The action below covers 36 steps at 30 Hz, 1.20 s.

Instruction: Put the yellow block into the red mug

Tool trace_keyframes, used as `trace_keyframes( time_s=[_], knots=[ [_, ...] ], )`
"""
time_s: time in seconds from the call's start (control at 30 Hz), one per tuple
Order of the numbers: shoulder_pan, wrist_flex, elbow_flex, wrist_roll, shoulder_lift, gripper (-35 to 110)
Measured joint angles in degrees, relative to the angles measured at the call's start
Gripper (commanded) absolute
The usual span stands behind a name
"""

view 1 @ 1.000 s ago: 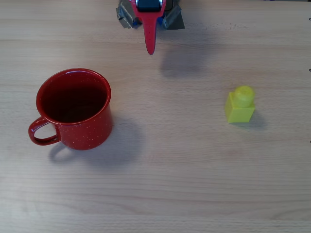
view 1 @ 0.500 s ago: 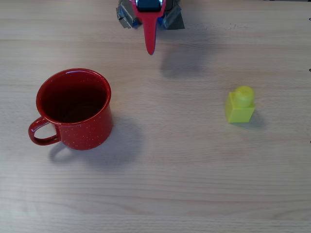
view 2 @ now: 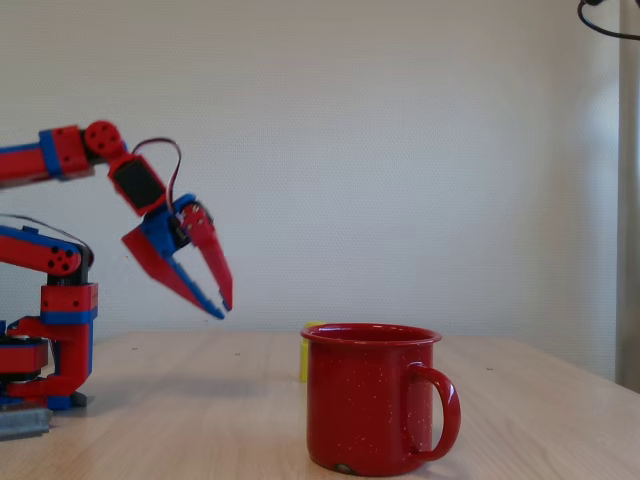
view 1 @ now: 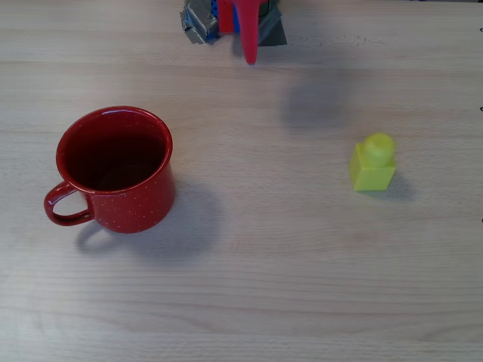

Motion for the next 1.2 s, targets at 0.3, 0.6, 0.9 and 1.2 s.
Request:
trace_keyframes(
  time_s=[0.3, 0.6, 0.9, 1.2],
  knots=[
    [-3.34, 6.77, -15.91, 4.13, -12.30, 0],
    [-14.85, 20.57, -35.60, 15.82, -21.97, 0],
    [-25.58, 21.71, -40.43, 30.06, -28.83, 0],
    [-28.30, 21.62, -53.09, 33.84, -49.04, 0]
  ],
)
